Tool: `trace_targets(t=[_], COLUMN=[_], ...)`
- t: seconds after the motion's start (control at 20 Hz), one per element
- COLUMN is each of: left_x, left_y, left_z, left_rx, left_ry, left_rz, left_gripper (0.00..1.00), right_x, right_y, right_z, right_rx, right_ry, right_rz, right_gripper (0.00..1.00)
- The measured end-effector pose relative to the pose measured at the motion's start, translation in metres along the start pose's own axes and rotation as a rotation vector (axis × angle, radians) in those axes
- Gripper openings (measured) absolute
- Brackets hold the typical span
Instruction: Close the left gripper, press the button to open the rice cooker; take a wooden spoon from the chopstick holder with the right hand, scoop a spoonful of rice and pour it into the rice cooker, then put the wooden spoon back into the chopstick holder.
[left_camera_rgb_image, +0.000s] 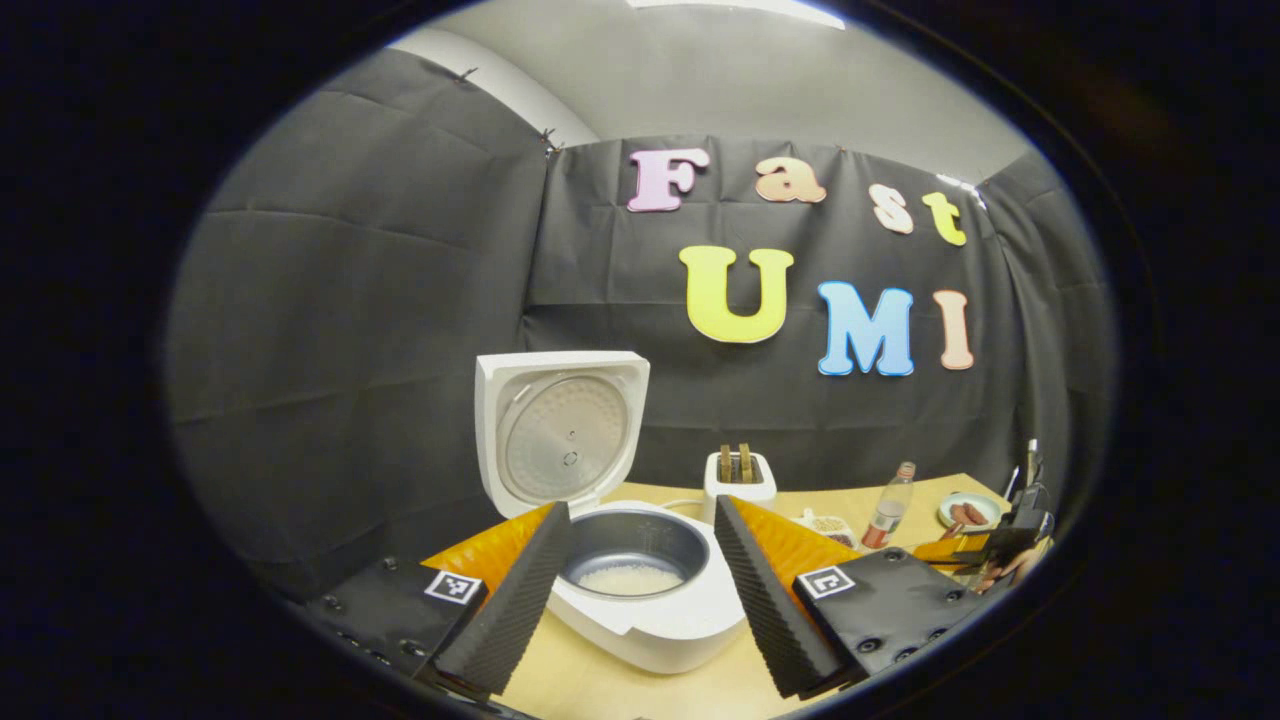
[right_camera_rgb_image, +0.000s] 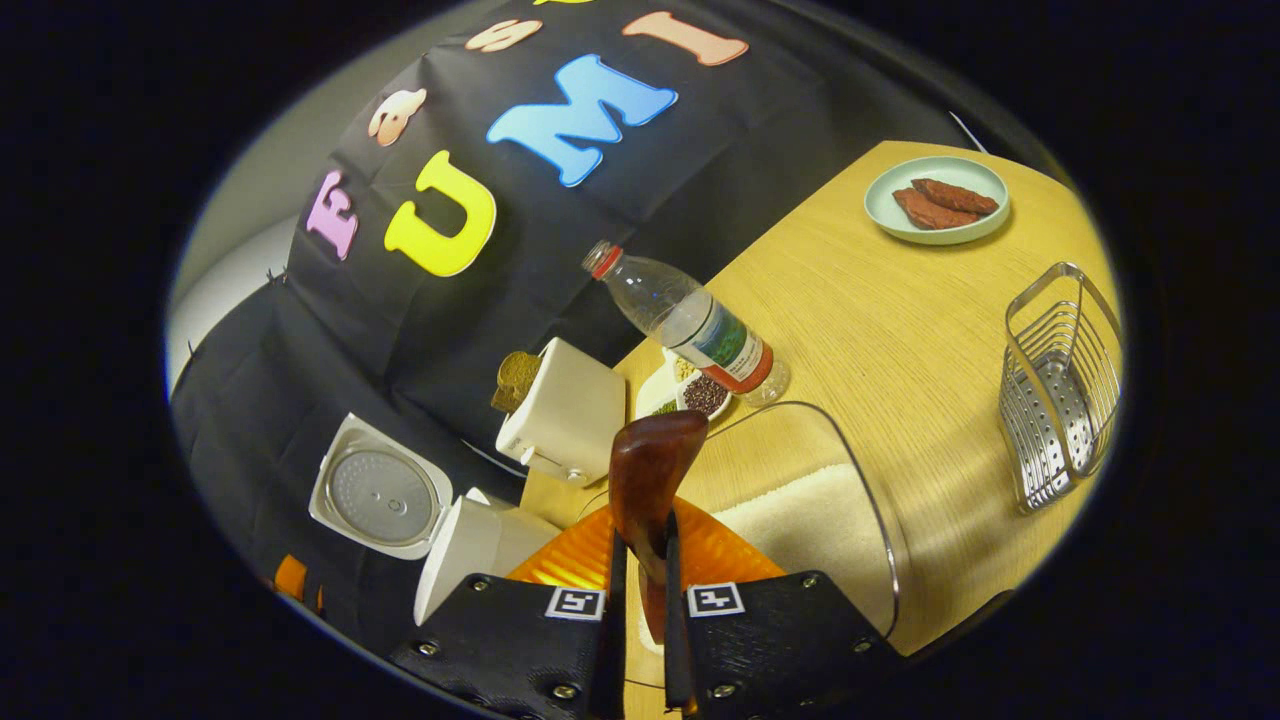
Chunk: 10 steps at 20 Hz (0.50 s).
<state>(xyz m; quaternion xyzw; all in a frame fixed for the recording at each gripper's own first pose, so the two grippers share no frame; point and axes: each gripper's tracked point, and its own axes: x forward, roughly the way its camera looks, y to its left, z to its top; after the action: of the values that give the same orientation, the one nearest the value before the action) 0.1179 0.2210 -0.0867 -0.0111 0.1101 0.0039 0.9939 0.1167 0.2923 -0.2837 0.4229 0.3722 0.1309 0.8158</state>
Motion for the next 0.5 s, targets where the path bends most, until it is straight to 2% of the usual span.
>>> trace_targets(t=[0.2,0.5], left_x=[-0.004,-0.009], left_y=[-0.003,-0.005], left_z=[0.002,-0.005], left_rx=[0.016,-0.017], left_ry=[-0.008,-0.009], left_rz=[0.004,-0.005], left_gripper=[0.99,0.99], right_x=[-0.011,-0.026], right_y=[-0.001,0.040], right_z=[0.023,0.040], right_rx=[0.108,0.206], right_ry=[-0.044,-0.058], right_rz=[0.026,0.108], right_gripper=[0.16,0.16])
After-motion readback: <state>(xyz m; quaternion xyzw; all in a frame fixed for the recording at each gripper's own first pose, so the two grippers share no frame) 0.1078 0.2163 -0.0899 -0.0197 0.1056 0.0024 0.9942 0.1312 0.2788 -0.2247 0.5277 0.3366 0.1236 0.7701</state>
